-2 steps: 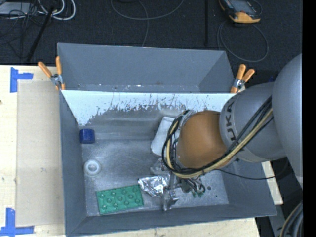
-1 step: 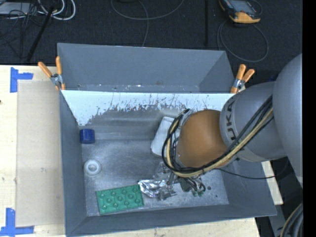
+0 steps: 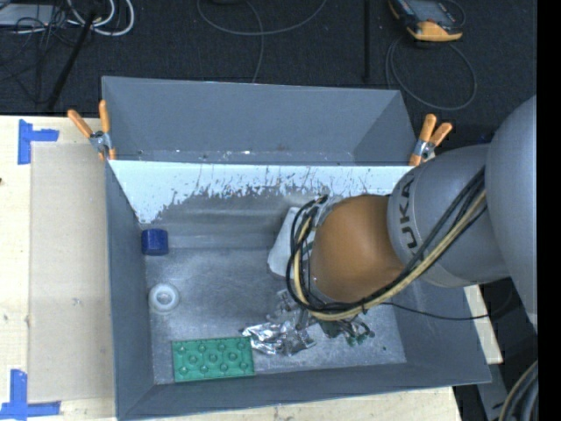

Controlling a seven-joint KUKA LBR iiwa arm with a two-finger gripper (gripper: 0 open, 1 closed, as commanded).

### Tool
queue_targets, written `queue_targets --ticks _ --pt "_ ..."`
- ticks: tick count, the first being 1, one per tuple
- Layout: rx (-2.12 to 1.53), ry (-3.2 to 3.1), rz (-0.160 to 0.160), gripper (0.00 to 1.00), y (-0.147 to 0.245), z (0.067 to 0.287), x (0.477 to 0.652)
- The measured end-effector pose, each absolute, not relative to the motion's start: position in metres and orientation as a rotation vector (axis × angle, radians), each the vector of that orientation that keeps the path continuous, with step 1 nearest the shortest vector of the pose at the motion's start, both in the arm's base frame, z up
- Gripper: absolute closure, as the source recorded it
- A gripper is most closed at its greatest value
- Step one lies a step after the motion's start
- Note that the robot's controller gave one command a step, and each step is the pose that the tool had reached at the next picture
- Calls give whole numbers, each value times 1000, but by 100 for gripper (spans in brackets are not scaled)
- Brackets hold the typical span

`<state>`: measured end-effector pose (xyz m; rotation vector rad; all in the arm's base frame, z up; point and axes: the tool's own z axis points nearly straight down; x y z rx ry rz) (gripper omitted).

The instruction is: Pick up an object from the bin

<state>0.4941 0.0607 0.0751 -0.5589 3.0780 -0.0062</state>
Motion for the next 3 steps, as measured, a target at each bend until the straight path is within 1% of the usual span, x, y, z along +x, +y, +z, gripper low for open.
queue_targets --ticks 1,2,3 --pt "-654 3053 -4 100 66 75 477" --pt "-658 3063 1 100 93 171 499" --pt "-791 3035 0 100 94 225 502"
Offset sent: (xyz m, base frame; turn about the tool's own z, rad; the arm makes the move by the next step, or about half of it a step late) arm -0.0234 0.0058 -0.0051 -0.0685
